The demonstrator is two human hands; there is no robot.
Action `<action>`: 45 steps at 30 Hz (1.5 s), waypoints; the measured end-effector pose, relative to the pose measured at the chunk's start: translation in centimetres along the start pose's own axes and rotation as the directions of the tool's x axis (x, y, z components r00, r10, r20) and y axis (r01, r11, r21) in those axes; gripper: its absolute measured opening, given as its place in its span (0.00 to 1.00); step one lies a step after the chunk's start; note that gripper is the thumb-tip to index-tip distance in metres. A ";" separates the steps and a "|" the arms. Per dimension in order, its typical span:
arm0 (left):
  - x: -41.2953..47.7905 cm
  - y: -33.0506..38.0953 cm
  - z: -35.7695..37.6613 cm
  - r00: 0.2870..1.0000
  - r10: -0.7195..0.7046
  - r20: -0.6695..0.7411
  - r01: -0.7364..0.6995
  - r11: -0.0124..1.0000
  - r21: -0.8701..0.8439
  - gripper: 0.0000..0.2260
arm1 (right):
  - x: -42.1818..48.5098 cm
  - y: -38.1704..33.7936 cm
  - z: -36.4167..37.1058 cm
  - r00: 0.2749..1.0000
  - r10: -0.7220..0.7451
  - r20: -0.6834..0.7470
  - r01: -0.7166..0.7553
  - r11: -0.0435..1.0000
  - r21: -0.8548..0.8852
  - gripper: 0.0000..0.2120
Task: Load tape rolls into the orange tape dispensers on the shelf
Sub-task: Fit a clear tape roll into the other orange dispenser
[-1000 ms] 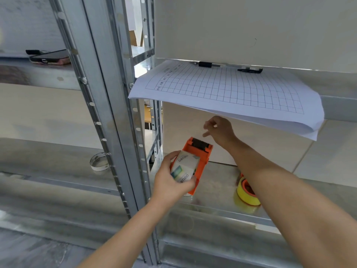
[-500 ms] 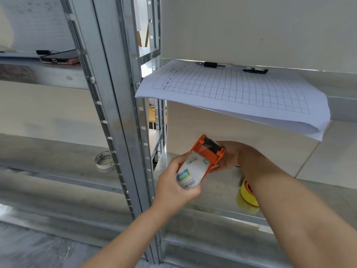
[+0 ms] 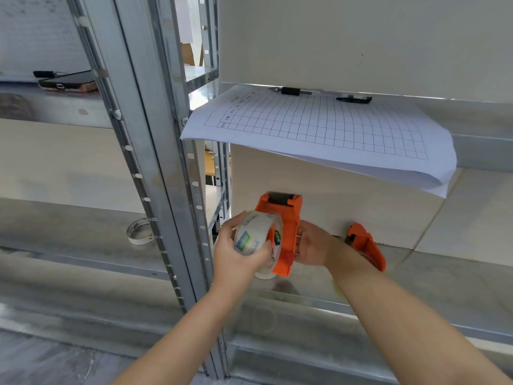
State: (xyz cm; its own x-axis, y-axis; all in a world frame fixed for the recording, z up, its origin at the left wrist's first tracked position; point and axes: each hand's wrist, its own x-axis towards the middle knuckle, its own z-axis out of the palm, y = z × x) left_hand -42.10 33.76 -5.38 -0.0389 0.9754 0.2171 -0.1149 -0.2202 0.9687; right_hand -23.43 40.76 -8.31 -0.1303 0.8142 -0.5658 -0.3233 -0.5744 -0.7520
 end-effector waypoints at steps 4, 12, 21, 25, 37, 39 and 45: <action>1.1 -0.6 0.0 0.993 -0.095 -0.075 0.088 0.993 -0.082 0.24 | -1.4 2.7 0.9 0.969 -0.151 0.193 0.117 0.977 0.177 0.21; 1.5 -2.3 1.8 0.945 -0.306 -0.119 0.267 0.927 -0.265 0.18 | -1.9 4.4 2.9 0.952 -0.250 0.178 0.163 0.903 0.398 0.25; 2.4 -5.7 3.6 0.851 -0.523 0.044 0.503 0.789 -0.353 0.21 | -2.4 5.6 2.4 0.941 -0.324 -0.098 0.338 0.892 0.301 0.18; 3.1 -7.2 4.8 0.820 -0.571 0.033 0.564 0.817 0.123 0.19 | -2.9 5.5 0.7 0.854 -0.444 -0.270 0.474 0.879 0.051 0.15; 3.7 -10.9 7.8 0.840 -0.493 0.224 0.077 0.518 0.852 0.25 | -1.8 5.8 -5.3 0.785 -0.453 -0.423 0.450 0.886 -0.114 0.16; 3.2 -11.7 8.2 0.840 -0.503 0.206 0.072 0.479 0.875 0.25 | -1.7 6.4 -5.9 0.788 -0.443 -0.429 0.428 0.894 -0.136 0.15; 3.4 -13.7 8.8 0.840 -0.513 0.179 0.022 0.361 0.932 0.26 | -1.2 7.3 -6.7 0.781 -0.440 -0.443 0.388 0.898 -0.208 0.14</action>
State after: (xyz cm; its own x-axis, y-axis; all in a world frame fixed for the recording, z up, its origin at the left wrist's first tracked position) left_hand -31.97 40.23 -16.82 0.2036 0.9341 -0.2932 0.8832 -0.0460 0.4667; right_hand -19.41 35.06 -15.40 0.4558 0.8509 -0.2610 -0.1460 -0.2178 -0.9650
